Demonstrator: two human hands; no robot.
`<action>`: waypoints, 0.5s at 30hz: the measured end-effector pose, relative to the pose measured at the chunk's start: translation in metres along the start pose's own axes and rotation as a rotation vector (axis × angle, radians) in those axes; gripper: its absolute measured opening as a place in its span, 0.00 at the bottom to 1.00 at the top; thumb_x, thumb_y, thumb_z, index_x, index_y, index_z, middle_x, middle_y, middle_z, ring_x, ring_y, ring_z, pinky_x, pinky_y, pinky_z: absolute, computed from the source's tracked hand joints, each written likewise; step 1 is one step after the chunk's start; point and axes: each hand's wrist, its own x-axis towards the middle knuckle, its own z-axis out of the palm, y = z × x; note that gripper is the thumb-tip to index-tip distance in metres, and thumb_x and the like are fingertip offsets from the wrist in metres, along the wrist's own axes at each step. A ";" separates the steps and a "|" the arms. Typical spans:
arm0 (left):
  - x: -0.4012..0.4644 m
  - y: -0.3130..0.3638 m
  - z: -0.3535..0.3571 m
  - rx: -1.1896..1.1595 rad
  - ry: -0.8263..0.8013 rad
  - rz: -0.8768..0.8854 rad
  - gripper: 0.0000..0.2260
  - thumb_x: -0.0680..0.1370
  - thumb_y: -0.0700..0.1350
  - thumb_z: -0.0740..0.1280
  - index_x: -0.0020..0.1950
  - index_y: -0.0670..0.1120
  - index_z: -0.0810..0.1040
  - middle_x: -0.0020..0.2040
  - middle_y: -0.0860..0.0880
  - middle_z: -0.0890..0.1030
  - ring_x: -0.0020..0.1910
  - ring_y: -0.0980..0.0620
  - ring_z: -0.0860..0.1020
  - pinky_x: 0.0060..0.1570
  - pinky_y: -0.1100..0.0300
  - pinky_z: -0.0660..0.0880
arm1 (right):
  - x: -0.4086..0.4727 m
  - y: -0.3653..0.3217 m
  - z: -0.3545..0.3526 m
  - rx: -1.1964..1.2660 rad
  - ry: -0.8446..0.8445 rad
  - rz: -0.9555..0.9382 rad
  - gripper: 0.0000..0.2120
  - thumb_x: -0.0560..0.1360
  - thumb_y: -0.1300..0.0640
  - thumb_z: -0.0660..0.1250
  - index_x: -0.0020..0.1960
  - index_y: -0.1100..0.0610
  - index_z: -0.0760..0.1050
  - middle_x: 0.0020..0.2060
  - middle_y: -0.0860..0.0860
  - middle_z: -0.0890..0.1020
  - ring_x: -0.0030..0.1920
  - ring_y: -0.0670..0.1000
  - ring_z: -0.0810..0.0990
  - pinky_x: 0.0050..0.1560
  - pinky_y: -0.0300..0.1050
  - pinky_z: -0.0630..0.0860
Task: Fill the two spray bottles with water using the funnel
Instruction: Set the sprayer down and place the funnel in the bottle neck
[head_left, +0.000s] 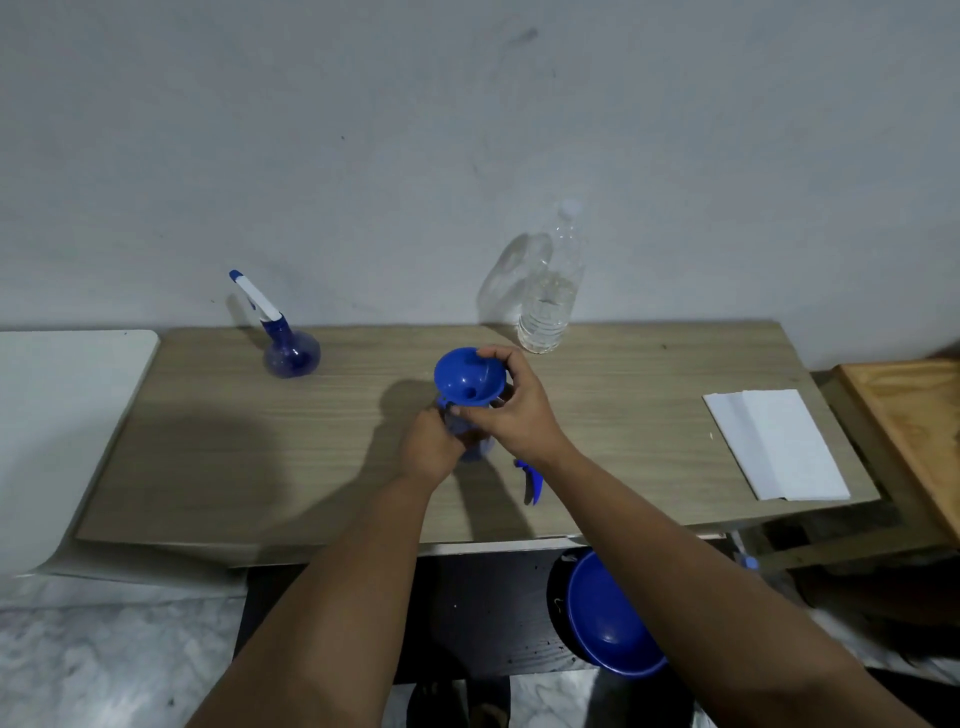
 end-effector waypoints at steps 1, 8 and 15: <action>0.002 -0.003 0.001 0.015 0.008 0.017 0.06 0.73 0.42 0.71 0.47 0.40 0.80 0.41 0.43 0.83 0.41 0.42 0.82 0.37 0.54 0.76 | -0.002 0.001 -0.002 -0.019 -0.016 0.002 0.36 0.67 0.69 0.82 0.70 0.55 0.73 0.66 0.46 0.78 0.64 0.47 0.81 0.66 0.52 0.80; 0.002 -0.015 0.003 -0.030 -0.036 0.089 0.08 0.70 0.48 0.72 0.47 0.49 0.81 0.42 0.50 0.84 0.42 0.50 0.83 0.44 0.48 0.81 | -0.010 0.003 -0.007 -0.125 -0.098 0.013 0.48 0.68 0.66 0.80 0.81 0.46 0.63 0.70 0.44 0.75 0.67 0.42 0.78 0.64 0.37 0.76; -0.007 -0.012 -0.010 -0.185 -0.180 0.049 0.23 0.68 0.41 0.79 0.62 0.47 0.78 0.49 0.53 0.84 0.45 0.59 0.83 0.44 0.68 0.77 | -0.020 -0.001 -0.014 -0.160 -0.153 0.003 0.57 0.64 0.52 0.87 0.83 0.40 0.56 0.69 0.38 0.75 0.71 0.41 0.75 0.73 0.47 0.72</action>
